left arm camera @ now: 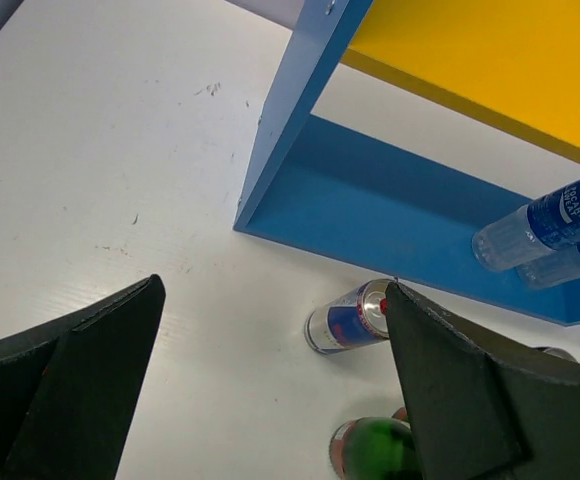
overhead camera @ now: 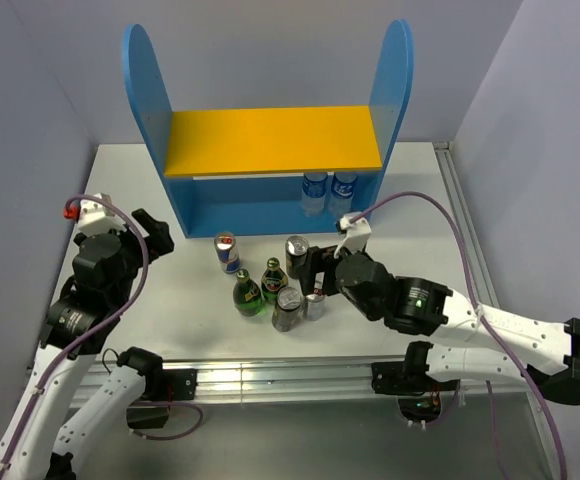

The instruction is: Place and organize the beverage onto the shelf

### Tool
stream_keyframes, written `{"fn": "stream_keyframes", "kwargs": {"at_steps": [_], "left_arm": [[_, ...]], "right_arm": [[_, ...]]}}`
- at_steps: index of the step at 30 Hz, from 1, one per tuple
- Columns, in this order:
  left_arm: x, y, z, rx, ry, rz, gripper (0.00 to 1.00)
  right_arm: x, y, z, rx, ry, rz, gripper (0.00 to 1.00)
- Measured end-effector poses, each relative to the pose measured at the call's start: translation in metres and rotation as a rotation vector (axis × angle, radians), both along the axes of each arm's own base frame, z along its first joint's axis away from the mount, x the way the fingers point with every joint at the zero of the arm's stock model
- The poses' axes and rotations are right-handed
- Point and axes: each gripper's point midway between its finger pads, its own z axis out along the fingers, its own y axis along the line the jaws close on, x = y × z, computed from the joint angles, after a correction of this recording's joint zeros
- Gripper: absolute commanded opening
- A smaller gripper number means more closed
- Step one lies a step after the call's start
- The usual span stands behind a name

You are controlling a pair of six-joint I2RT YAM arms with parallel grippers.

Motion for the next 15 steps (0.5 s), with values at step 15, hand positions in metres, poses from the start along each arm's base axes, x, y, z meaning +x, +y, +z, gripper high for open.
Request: {"fn": "stream_keyframes", "kwargs": {"at_steps": [15], "left_arm": [[0.001,-0.055,-0.019,-0.011,0.078,-0.241,0.99]], "right_arm": [[-0.089,0.001,-0.037,0.037,0.057,0.014,0.92]]}}
